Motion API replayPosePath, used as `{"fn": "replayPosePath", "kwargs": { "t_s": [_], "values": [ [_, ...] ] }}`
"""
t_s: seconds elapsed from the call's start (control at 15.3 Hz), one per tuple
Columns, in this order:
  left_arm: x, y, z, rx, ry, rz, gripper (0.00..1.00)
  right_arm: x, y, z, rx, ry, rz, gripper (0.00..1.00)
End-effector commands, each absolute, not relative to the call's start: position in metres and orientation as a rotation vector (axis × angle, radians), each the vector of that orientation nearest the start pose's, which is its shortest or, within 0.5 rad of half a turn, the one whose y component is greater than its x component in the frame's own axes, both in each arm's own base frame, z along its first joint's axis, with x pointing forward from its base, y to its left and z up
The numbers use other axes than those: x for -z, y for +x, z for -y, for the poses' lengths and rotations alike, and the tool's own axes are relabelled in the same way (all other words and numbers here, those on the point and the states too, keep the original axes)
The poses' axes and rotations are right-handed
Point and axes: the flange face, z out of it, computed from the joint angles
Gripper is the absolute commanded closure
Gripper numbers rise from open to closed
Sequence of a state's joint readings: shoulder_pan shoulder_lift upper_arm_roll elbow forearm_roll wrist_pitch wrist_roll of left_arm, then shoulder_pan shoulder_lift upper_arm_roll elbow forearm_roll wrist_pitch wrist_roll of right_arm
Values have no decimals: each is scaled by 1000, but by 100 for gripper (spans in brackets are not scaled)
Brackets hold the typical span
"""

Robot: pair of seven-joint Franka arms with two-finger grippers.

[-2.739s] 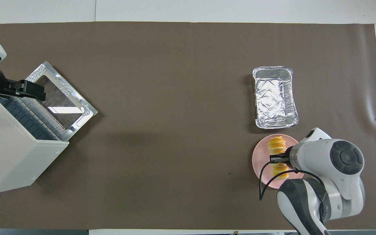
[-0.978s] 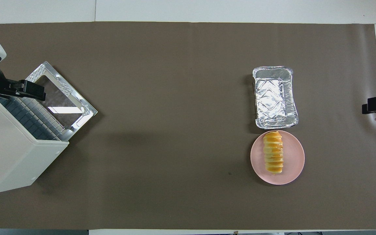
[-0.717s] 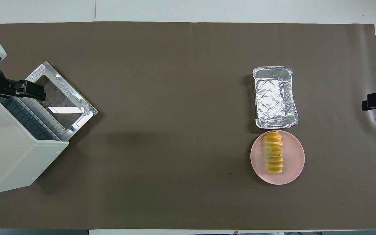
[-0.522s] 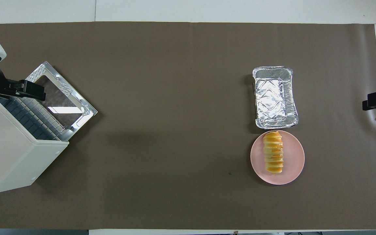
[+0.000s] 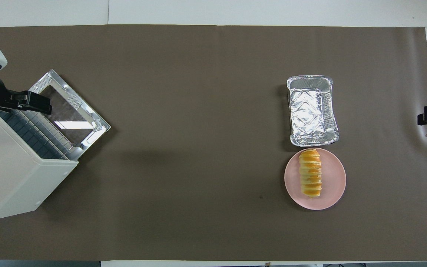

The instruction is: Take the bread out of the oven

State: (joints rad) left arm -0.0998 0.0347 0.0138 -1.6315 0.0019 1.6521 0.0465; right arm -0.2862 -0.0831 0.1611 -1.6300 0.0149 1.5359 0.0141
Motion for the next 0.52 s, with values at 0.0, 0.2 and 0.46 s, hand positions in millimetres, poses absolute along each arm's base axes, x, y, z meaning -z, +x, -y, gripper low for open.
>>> {"fn": "replayPosePath", "kwargs": {
  "t_s": [0.0,0.2,0.46],
  "values": [
    [-584,561,46,-19,-3120,-215,0,-641,523,64,-19,-3140,-201,0],
    [-584,561,46,-19,-3120,-215,0,-642,522,64,-25,-3149,-187,0],
    [-584,561,46,-19,-3120,-215,0,-640,518,80,-40,-3141,-230,0]
  ]
}}
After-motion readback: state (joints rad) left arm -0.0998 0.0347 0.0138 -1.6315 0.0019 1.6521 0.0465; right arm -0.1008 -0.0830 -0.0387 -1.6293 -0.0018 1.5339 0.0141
